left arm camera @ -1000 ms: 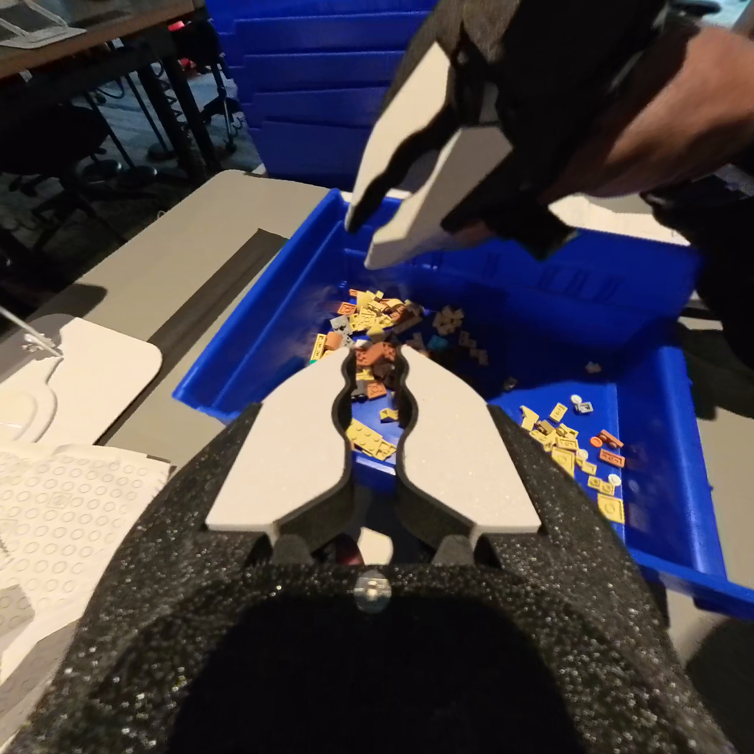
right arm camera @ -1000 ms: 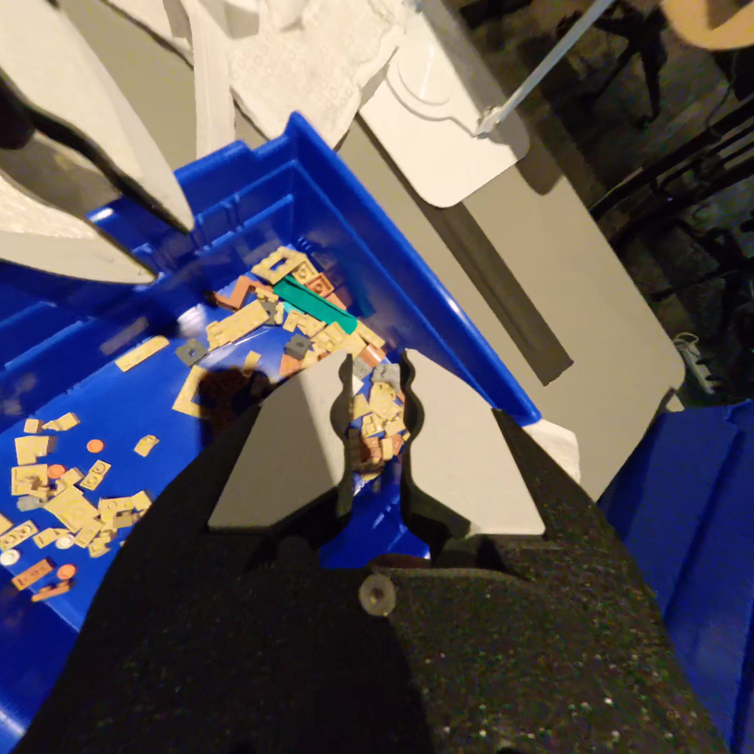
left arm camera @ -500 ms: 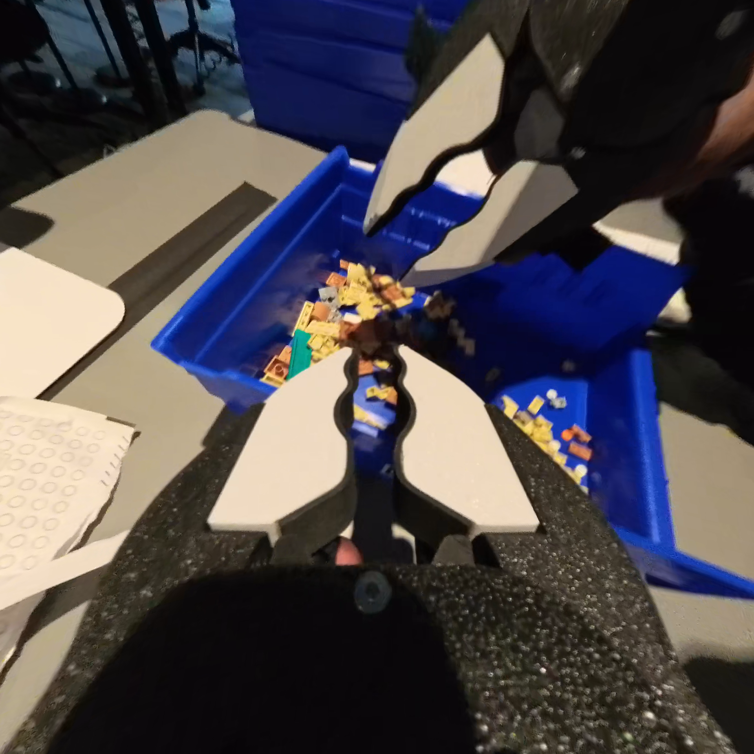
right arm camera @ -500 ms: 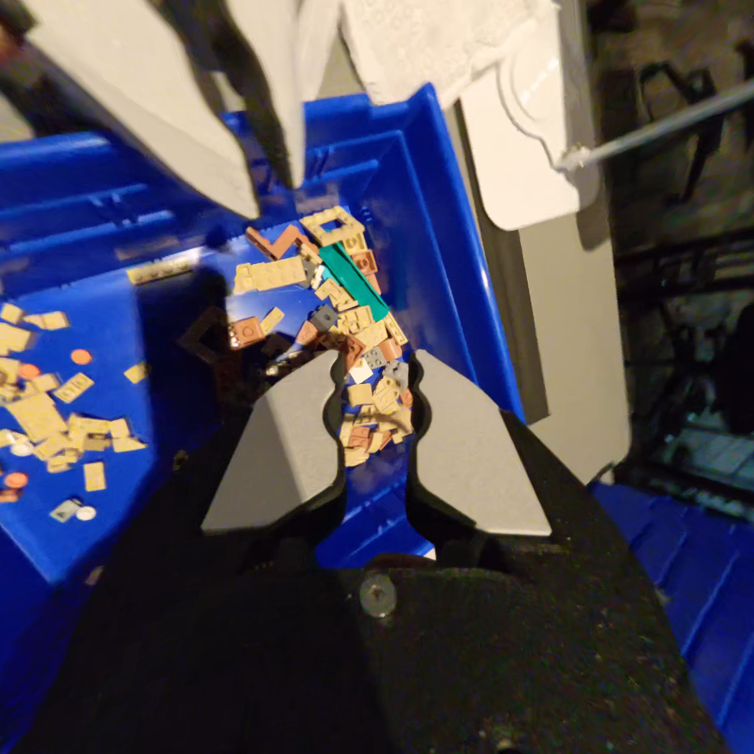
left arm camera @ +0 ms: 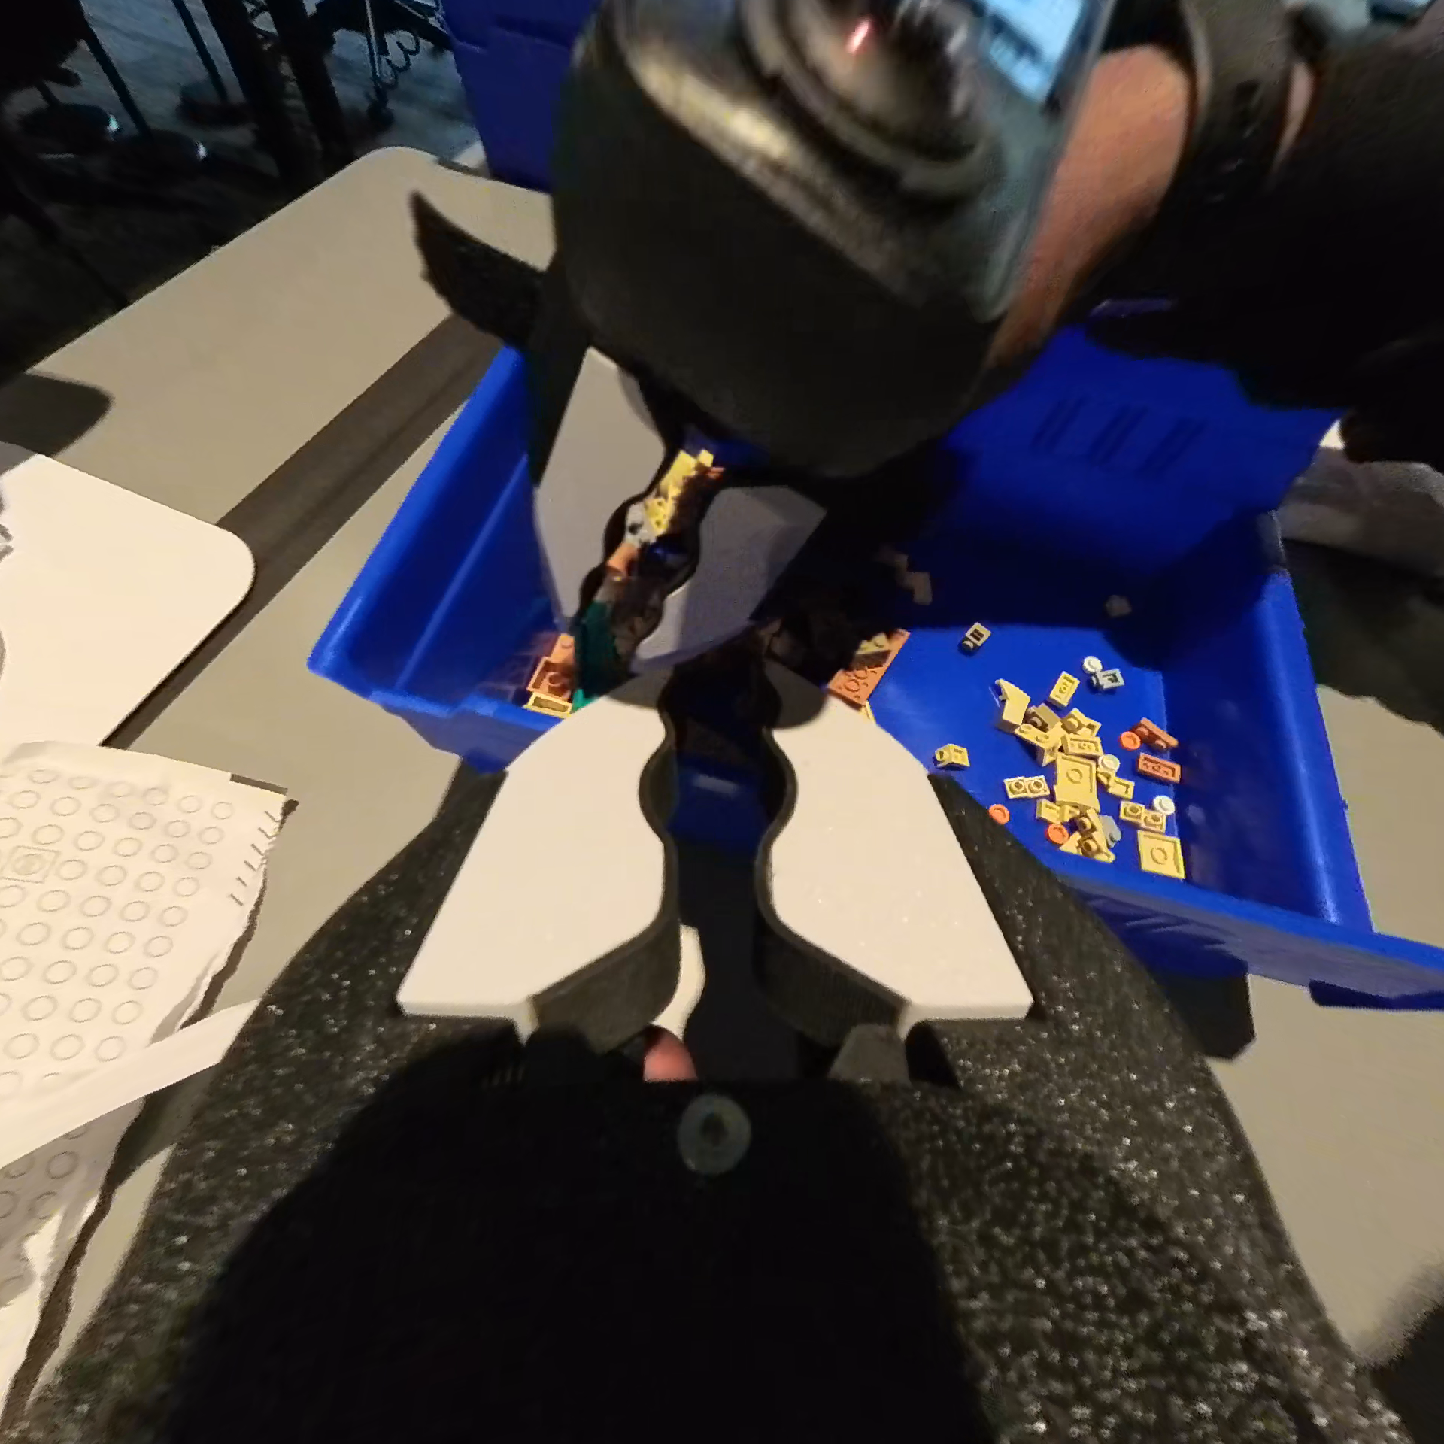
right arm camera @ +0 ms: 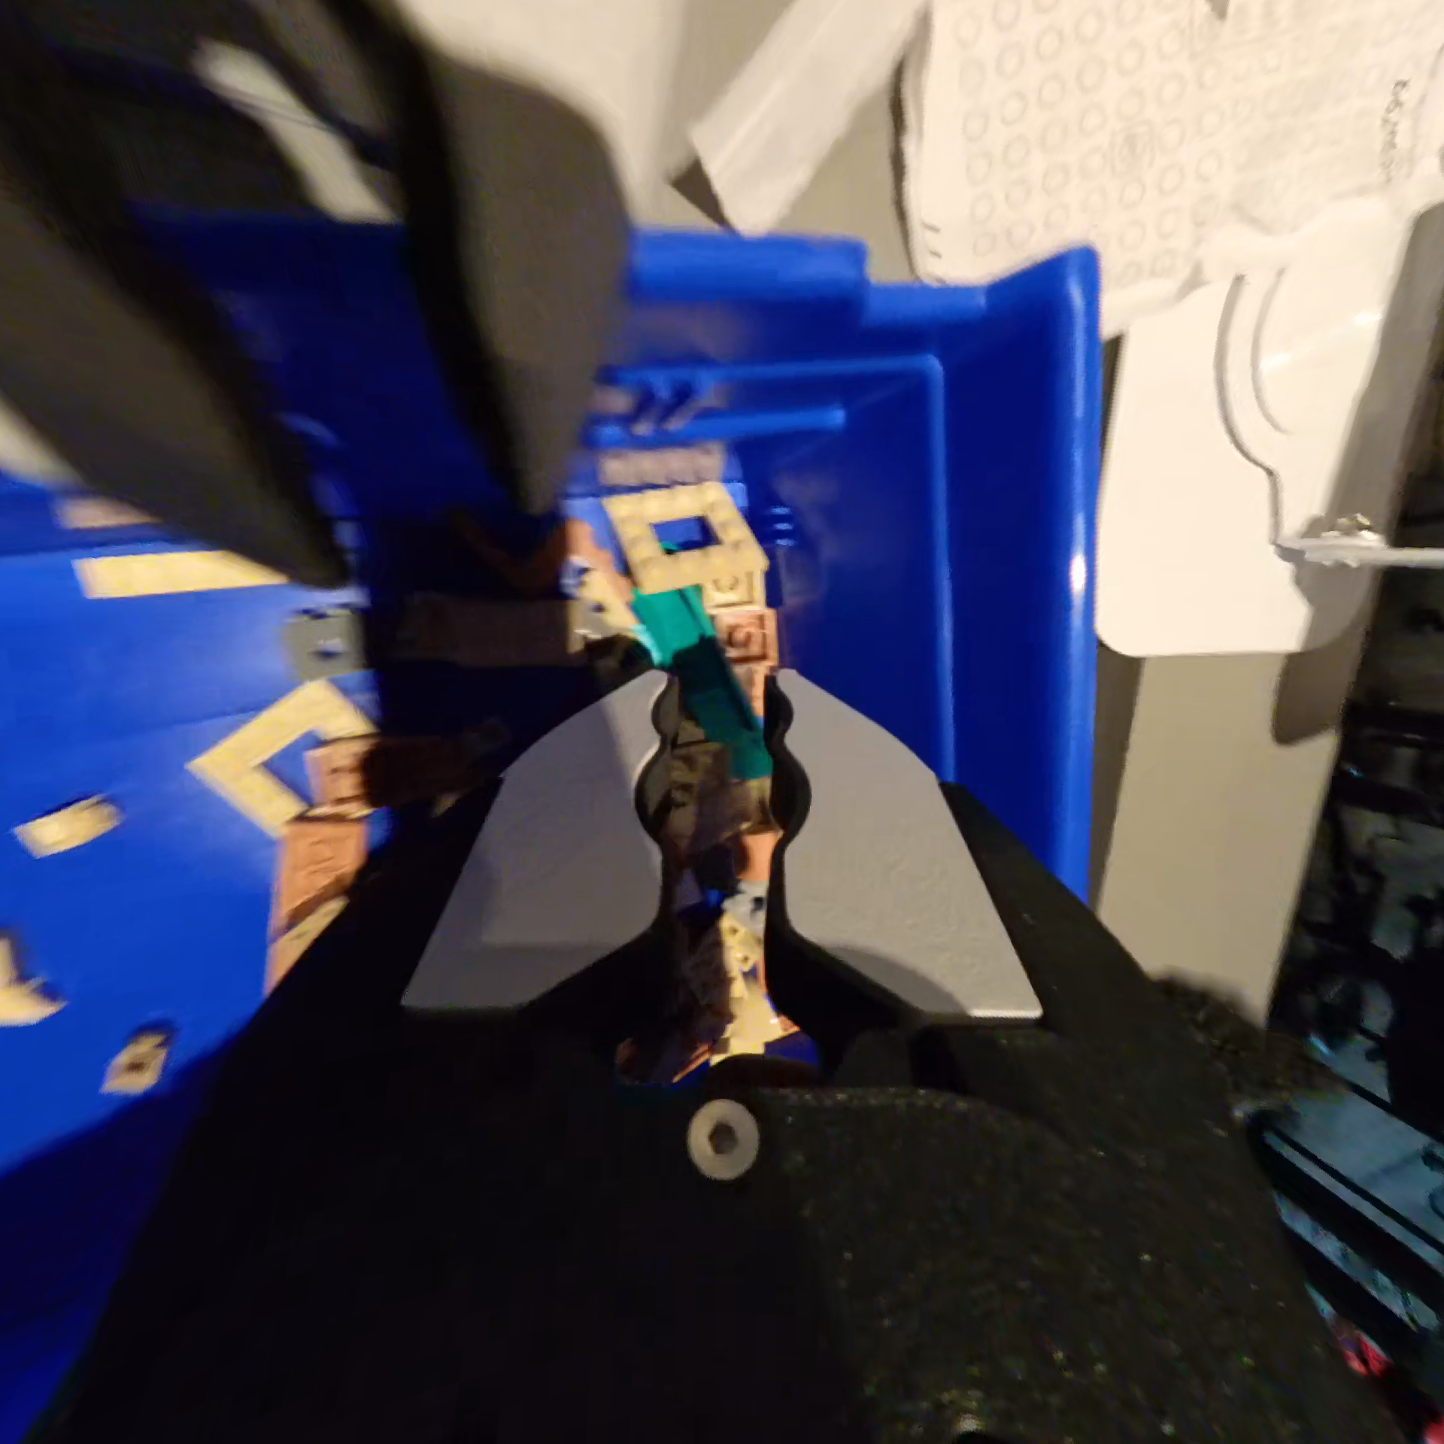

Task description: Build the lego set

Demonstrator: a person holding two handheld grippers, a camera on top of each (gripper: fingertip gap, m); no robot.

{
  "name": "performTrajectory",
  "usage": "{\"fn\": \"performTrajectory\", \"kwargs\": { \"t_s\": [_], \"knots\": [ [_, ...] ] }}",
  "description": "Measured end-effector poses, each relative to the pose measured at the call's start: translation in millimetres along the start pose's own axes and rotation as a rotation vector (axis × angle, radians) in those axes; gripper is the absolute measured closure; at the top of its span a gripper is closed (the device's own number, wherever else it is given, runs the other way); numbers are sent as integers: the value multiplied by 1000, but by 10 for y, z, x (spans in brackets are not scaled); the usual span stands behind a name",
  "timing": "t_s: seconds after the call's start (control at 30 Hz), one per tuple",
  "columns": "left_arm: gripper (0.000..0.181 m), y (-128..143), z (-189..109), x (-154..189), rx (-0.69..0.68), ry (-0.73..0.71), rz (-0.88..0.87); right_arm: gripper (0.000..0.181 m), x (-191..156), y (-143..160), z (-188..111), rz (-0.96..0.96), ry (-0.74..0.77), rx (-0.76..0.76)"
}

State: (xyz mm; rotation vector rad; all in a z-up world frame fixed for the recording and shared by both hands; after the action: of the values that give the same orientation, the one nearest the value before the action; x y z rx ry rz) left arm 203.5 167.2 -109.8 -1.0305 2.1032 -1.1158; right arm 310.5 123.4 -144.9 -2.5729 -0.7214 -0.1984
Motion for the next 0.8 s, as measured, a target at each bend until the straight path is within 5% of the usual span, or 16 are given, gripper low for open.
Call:
{"fn": "performTrajectory", "kwargs": {
  "t_s": [0.27,0.8],
  "knots": [
    [166,5,-2,-3,13,12,-3,162,-10,65,177,-64,108,-35],
    [167,5,-5,-3,13,15,-1,172,3,93,187,73,18,-43]
  ]
}}
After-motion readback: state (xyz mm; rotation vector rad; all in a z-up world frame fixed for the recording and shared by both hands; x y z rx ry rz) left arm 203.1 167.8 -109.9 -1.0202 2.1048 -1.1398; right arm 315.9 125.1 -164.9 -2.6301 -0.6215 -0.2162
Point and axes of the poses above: each gripper's, where its closed fingertips meet, z out along the fingers, y out of its underside, x = y × z across the jaws, the point moved 7 cm from there along -z, back along the fingers, and after that the axes turned 13 degrees about z, right-handed, at the moved point
